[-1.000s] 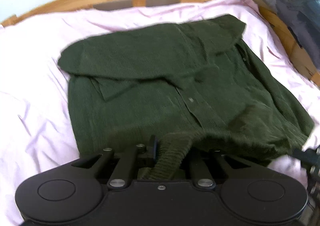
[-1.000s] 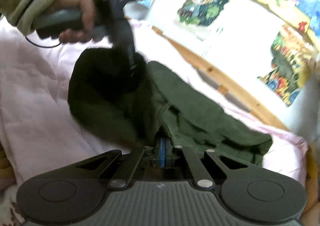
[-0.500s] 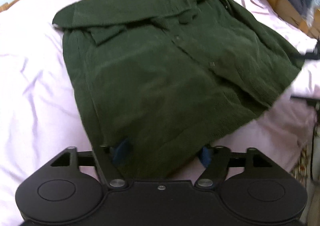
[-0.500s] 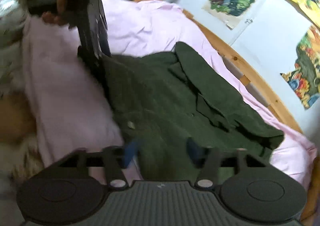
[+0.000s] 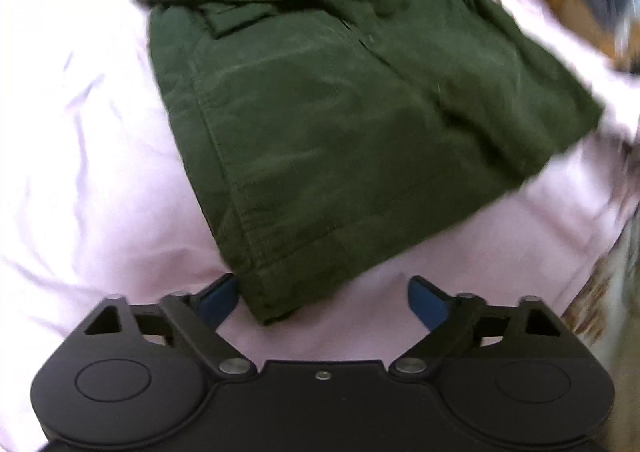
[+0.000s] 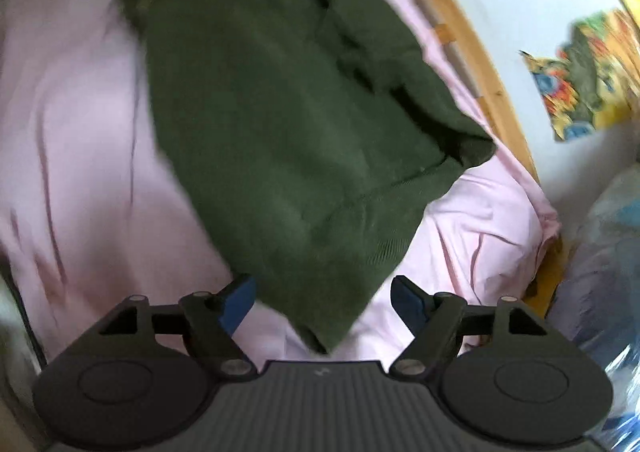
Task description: Fold large clothes
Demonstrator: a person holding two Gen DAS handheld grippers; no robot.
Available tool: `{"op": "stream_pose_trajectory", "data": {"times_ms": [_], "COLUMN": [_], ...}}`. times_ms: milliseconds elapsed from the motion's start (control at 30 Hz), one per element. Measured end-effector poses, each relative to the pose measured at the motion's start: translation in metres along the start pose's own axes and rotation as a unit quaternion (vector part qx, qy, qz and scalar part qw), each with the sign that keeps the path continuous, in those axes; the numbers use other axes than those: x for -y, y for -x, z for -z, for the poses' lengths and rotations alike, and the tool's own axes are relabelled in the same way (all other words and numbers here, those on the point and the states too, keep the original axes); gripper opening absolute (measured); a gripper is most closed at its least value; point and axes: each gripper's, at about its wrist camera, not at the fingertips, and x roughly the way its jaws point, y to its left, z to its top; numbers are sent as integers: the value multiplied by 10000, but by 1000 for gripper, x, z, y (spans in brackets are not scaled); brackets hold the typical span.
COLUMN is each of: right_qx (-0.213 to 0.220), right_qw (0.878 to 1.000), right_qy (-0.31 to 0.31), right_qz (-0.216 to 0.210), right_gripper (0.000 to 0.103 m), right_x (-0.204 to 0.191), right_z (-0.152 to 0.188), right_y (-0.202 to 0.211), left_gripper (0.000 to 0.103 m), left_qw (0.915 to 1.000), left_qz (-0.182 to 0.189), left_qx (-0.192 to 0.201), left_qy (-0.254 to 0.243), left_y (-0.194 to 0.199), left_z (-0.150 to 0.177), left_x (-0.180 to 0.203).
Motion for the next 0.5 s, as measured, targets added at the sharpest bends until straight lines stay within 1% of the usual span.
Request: {"op": "stream_pose_trajectory", "data": {"times_ms": [67, 133, 167, 233, 267, 333, 367, 400, 433, 467, 500], "right_qx": [-57, 60, 92, 147, 180, 205, 204, 214, 208, 175, 133], "right_qw": [9992, 9984, 9984, 9989, 9990, 9990, 9992, 9995, 9996, 9997, 9996], "right_qy": [389, 496, 447, 181, 5, -256, -250, -164, -128, -154, -217], "right_qz": [104, 250, 328, 396, 402, 297, 235, 192, 147, 18, -138], "right_gripper": [79, 79, 78, 77, 76, 75, 73, 68, 64, 56, 44], "right_x": [-8, -14, -14, -11, -9, -5, -5, -6, -11, -11, -10], "right_z": [7, 10, 9, 5, 4, 0, -2, -3, -4, -4, -4], "right_y": [-8, -17, -22, -31, -33, -37, -40, -44, -40, -41, -44], "left_gripper": [95, 95, 95, 87, 86, 81, 81, 80, 79, 78, 73], "left_qw": [9986, 9962, 9948, 9913, 9886, 9842, 9828, 9820, 9812, 9801, 9784], "left_qz": [239, 323, 315, 353, 361, 275, 272, 270, 255, 243, 225], "left_qx": [100, 180, 191, 144, 83, -17, -56, -54, -58, -74, -78], "left_qy": [459, 792, 948, 1263, 1460, 1749, 1827, 1869, 1912, 1970, 2055], "left_y": [3, 3, 0, -7, -11, -20, -23, -25, -27, -28, -28], "left_z": [-3, -6, -8, -11, -13, -14, -15, -15, -16, -16, -16], "left_x": [-12, -20, -21, -28, -32, -35, -36, -36, -36, -36, -36]}}
